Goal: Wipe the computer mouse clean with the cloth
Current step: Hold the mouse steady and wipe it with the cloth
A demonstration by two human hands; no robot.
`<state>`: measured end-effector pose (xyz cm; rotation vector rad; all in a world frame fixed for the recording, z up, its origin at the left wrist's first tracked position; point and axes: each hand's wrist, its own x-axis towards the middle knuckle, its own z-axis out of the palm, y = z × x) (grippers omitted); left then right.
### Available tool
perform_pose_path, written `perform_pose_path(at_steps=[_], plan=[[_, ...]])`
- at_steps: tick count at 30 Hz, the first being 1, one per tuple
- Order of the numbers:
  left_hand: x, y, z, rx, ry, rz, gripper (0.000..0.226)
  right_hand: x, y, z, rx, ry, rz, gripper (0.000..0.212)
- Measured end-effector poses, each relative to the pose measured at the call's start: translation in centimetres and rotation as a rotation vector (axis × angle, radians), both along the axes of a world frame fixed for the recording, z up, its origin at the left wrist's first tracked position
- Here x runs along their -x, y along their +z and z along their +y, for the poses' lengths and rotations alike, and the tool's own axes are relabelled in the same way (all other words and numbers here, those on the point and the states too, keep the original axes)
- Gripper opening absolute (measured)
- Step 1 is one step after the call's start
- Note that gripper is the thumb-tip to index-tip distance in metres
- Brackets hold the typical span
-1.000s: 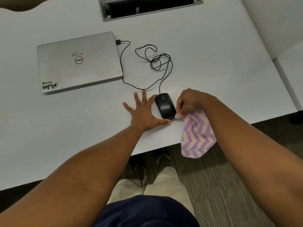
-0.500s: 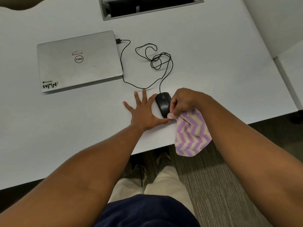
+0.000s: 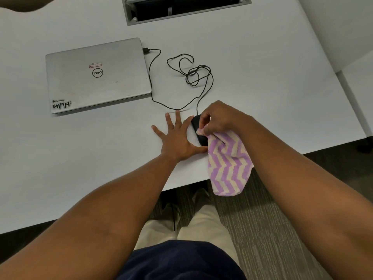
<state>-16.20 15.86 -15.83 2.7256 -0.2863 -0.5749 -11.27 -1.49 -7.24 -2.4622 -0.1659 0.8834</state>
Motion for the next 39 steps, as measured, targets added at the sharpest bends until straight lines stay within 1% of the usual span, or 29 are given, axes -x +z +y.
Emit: perform_pose_path(at_steps=[3,5,7,12,17,19,22,23,25,27,30,33,39], plan=[[0.0,0.0,0.0,0.004,0.002,-0.003,0.131,0.7,-0.5,-0.2,0.012,0.097,-0.071,0.009],[0.0,0.0,0.0,0.002,0.001,0.000,0.132,1.3,-0.9,-0.3,0.032,0.179,-0.147,0.017],[0.0,-0.1,0.0,0.004,0.002,0.001,0.132,1.7,-1.0,-0.4,0.047,0.217,-0.189,0.024],[0.1,-0.2,0.0,-0.017,-0.016,-0.006,0.130,1.7,-0.9,0.4,0.085,0.313,-0.178,0.028],[0.0,-0.1,0.0,-0.030,-0.043,0.000,0.128,1.7,-0.6,1.7,0.053,0.360,-0.120,0.018],[0.1,0.0,0.0,-0.016,-0.047,-0.002,0.129,2.0,-0.6,2.1,0.036,0.349,-0.105,0.021],[0.3,0.0,0.0,-0.003,-0.046,-0.005,0.129,2.0,-0.6,2.3,0.009,0.325,-0.079,0.039],[0.3,0.0,0.0,-0.003,-0.045,-0.006,0.130,1.8,-0.6,2.4,0.014,0.315,-0.064,0.040],[0.2,-0.1,0.0,0.004,-0.035,-0.005,0.129,1.4,-0.6,2.2,0.028,0.283,-0.054,0.036],[0.2,-0.2,-0.1,0.003,-0.029,-0.005,0.127,0.9,-0.5,2.0,0.020,0.210,-0.080,0.038],[0.1,-0.3,-0.1,-0.018,-0.033,-0.007,0.124,0.2,-0.5,1.4,-0.009,0.104,-0.191,0.034],[0.1,-0.3,-0.1,-0.003,-0.015,-0.008,0.126,-0.5,-0.6,0.5,0.012,0.030,-0.283,0.026],[0.1,-0.4,-0.2,-0.009,0.001,-0.017,0.133,-0.1,-1.1,-1.0,0.105,-0.033,-0.311,0.024]])
